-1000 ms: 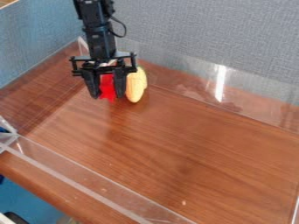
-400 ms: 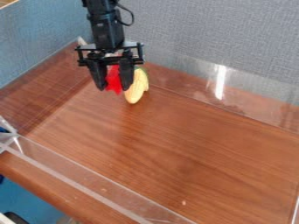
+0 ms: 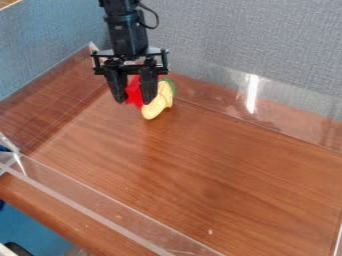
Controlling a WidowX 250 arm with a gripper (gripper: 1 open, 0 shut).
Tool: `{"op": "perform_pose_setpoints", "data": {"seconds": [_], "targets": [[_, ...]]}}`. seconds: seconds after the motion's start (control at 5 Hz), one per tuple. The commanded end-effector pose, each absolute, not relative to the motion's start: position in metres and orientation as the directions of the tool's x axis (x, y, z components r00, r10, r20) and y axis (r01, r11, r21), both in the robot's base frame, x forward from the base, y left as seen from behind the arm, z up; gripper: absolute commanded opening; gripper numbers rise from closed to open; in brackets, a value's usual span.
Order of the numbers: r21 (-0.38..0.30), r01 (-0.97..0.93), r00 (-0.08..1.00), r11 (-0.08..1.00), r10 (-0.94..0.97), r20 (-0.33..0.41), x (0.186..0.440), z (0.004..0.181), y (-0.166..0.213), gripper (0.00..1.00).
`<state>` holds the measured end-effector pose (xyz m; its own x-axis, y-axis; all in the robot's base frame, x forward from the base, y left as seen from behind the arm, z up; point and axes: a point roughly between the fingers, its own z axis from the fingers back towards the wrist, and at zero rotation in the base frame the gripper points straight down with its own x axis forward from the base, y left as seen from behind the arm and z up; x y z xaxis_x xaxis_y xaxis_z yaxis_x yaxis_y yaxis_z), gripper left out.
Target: Put the red object to the right side of the table
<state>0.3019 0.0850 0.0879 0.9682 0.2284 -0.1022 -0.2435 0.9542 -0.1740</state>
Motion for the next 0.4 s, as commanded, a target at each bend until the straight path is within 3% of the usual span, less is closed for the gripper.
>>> {"op": "perform_pose_setpoints", "data": {"seconds": [0.0,0.2], "targets": [[-0.17,-0.173,0.985,0.97,0.174,-0.011,0.304,0.118,0.076,0.0],[-0.175,-0.115,0.993,0.978,0.115,-0.011,0.302,0.12,0.065,0.0]]}}
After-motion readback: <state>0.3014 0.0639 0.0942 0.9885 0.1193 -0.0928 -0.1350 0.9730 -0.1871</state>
